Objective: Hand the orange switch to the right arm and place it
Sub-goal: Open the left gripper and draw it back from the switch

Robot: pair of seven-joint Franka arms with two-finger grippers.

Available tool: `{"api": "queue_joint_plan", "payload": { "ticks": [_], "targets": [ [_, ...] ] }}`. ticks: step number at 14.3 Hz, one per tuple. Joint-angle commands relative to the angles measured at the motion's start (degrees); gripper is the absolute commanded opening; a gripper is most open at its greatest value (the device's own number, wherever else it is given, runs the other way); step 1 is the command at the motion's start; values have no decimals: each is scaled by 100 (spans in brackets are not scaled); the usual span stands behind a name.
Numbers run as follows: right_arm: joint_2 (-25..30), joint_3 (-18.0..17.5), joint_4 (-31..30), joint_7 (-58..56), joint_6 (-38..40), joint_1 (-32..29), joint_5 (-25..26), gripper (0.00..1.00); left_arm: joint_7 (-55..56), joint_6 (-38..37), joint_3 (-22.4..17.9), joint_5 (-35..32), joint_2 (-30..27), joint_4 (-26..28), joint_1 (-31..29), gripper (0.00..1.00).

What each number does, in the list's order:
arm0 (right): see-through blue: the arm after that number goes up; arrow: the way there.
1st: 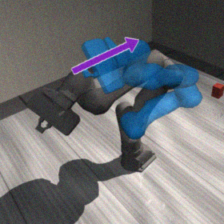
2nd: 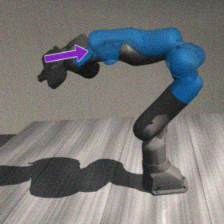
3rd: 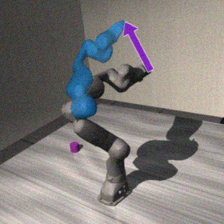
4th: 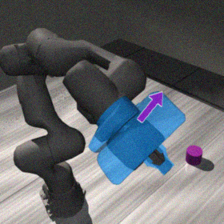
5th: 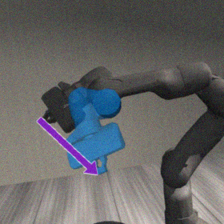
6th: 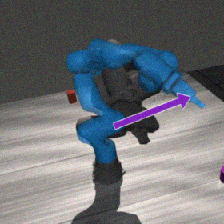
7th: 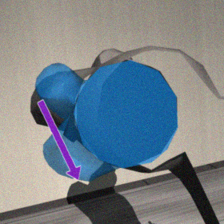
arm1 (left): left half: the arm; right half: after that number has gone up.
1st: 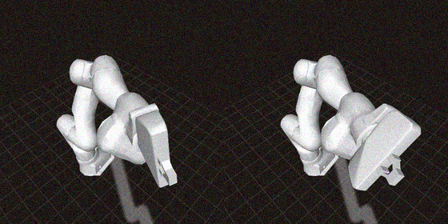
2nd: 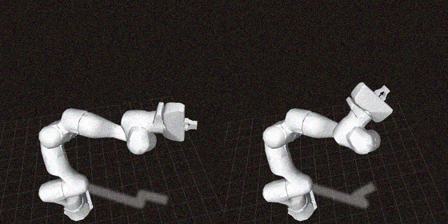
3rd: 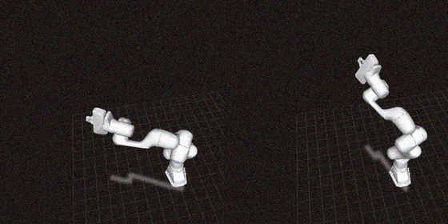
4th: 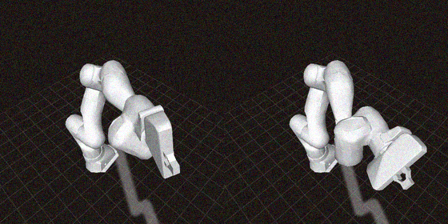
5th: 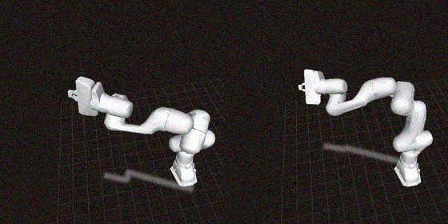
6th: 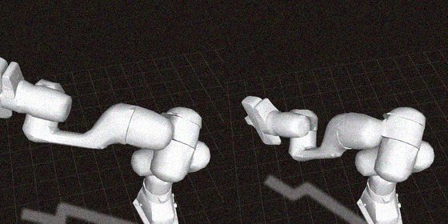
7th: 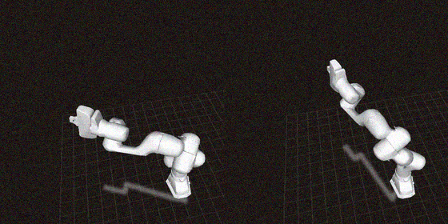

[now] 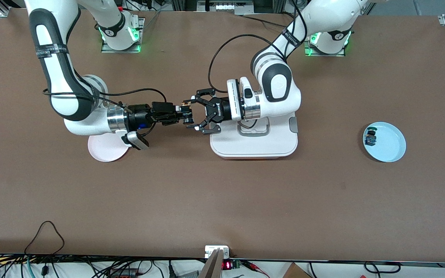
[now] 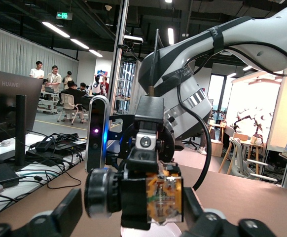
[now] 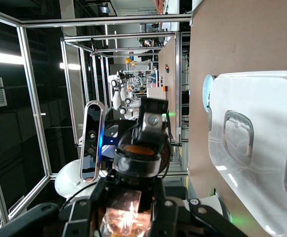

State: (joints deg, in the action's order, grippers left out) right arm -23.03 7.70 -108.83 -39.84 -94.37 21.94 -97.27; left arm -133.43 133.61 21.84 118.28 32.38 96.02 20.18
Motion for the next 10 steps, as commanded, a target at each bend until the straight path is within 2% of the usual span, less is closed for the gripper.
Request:
{"api": "queue_joint_plan", "payload": {
  "ticks": [1,3,6,8,10],
  "targets": [
    [36,30,46,73,42,30,-38,0,263,8,-22,108,-82,66,-57,100],
    [45,30,46,64,42,12,-38,0,841,-27,-31,-398,-231,109,-232,100],
    [158,47,46,55,50,-84,303,0,2526,-570,-22,-2146,-433,101,-724,100],
    [255,56,55,55,50,-242,488,0,3302,-905,-39,-2921,-539,75,-1005,100],
    [360,56,107,64,59,-426,1005,0,4320,-1143,-57,-3912,-653,48,-1121,100]
  ]
}}
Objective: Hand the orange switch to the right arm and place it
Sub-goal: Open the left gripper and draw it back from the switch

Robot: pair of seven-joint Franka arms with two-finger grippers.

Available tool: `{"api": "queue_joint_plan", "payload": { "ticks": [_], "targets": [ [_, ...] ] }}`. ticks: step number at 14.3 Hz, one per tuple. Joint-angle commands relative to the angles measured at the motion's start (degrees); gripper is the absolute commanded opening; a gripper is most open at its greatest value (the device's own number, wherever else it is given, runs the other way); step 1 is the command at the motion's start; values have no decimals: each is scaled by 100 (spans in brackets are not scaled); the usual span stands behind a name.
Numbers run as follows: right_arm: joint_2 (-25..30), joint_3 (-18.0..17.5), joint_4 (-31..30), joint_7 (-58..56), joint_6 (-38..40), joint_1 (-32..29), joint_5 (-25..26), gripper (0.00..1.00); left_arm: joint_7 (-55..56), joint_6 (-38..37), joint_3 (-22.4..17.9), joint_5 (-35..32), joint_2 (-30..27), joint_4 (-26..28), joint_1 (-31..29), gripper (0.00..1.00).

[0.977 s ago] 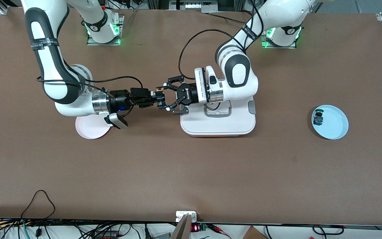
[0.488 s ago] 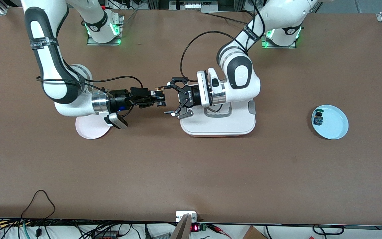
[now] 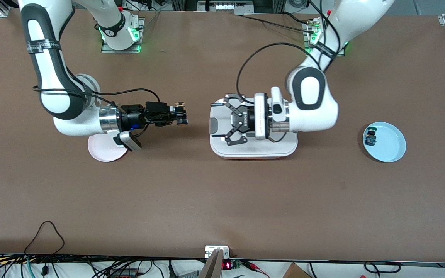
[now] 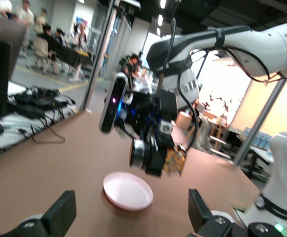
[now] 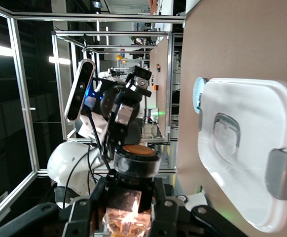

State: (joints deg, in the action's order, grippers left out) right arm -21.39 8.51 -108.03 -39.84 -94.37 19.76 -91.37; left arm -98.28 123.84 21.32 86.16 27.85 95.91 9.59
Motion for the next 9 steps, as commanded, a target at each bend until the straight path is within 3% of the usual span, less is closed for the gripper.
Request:
{"api": "queue_joint_plan", "payload": {
  "ticks": [1,9],
  "targets": [
    [232,-25,123,56,68,-296,810,0,1368,-254,4,-1237,-271,51,-185,100],
    [724,-25,476,-540,103,-816,4658,0,6016,-1991,-40,-5157,-825,-212,-458,100]
  ]
}}
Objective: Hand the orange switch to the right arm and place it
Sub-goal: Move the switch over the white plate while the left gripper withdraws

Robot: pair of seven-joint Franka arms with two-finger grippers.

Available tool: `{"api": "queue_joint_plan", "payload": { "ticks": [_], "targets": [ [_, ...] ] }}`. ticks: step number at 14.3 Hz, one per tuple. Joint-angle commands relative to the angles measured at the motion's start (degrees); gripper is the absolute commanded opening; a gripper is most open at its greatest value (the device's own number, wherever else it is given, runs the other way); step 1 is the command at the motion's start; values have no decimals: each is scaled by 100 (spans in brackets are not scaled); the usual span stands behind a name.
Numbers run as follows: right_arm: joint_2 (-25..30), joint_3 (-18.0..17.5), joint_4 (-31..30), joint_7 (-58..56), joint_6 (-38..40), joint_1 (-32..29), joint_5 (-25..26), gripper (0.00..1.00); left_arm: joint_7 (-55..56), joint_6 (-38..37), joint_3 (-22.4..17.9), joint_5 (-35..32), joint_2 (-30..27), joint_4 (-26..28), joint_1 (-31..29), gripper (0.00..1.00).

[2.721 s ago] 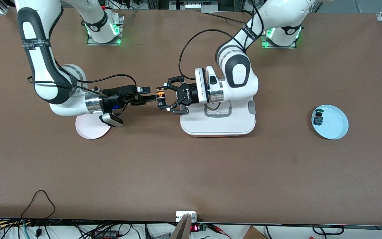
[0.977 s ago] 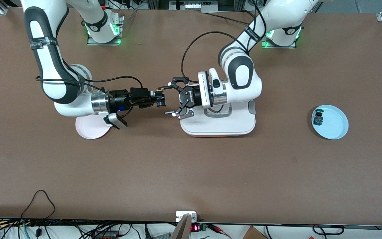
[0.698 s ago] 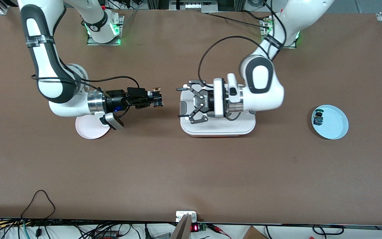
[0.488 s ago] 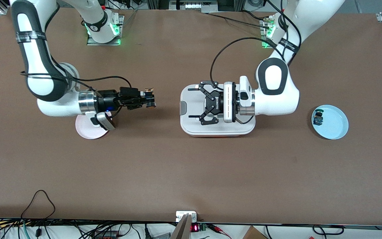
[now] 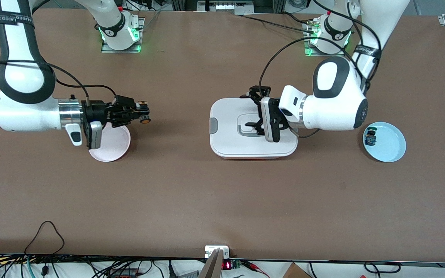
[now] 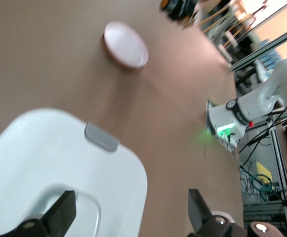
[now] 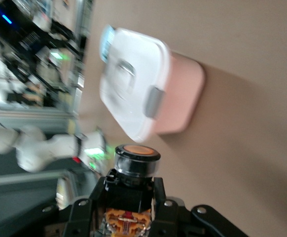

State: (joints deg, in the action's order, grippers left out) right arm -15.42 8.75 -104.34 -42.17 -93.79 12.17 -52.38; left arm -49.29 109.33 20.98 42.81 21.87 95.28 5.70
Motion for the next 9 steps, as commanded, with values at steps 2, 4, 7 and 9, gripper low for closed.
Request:
{"api": "queue_joint_plan", "payload": {
  "ticks": [2,4,7,9],
  "targets": [
    [206,-49,133,-956,-51,-101,1893,0,2270,-1402,-15,-1850,-209,-622,-86,100],
    [250,-49,133,-1860,-567,-127,3157,0,3474,-2220,2,-2932,-218,-1009,-104,100],
    [250,-58,-25,-2969,-1403,-118,4384,0,4478,-2634,2,-4021,-218,-1423,-95,100],
    [250,-58,-235,-3454,-1904,-118,4779,0,4656,-2977,-15,-4901,-209,-1660,-104,100]
  ]
}}
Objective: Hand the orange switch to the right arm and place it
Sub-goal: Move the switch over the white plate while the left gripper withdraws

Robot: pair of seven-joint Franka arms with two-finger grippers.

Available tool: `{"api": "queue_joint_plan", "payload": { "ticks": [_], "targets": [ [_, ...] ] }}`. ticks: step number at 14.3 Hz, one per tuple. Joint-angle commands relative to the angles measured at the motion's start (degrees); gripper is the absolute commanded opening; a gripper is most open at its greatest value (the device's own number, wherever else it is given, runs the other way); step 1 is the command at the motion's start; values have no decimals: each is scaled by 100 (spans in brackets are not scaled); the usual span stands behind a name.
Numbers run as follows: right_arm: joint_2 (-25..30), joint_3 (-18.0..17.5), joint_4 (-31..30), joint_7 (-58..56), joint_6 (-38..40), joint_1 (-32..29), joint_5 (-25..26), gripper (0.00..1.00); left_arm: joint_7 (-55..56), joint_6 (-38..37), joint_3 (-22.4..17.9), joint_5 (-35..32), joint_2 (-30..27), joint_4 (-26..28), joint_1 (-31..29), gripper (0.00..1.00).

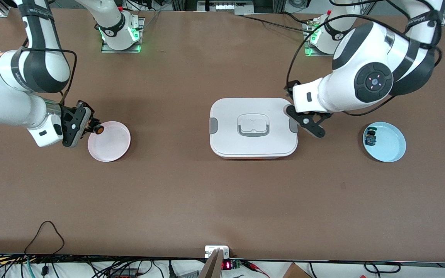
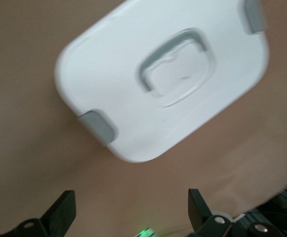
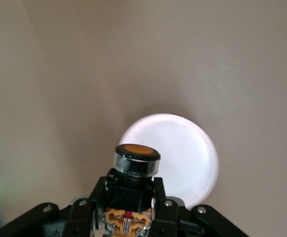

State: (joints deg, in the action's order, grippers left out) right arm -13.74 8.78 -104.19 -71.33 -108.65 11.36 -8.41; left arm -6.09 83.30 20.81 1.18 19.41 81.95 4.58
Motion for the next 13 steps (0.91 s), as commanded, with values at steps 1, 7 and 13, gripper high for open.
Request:
{"api": "queue_joint_plan", "payload": {
  "ticks": [1,7,13],
  "targets": [
    [82,-61,-407,-670,-664,-29,515,0,345,-515,2,-1012,37,-442,-35,100],
    [30,-61,-1761,-1278,-2571,-47,569,0,792,507,-1085,-771,-1260,475,-352,100],
    [-426,-70,-2387,-2015,-3847,-29,560,0,740,1419,-1817,-294,-2398,1904,-238,100]
  ]
}}
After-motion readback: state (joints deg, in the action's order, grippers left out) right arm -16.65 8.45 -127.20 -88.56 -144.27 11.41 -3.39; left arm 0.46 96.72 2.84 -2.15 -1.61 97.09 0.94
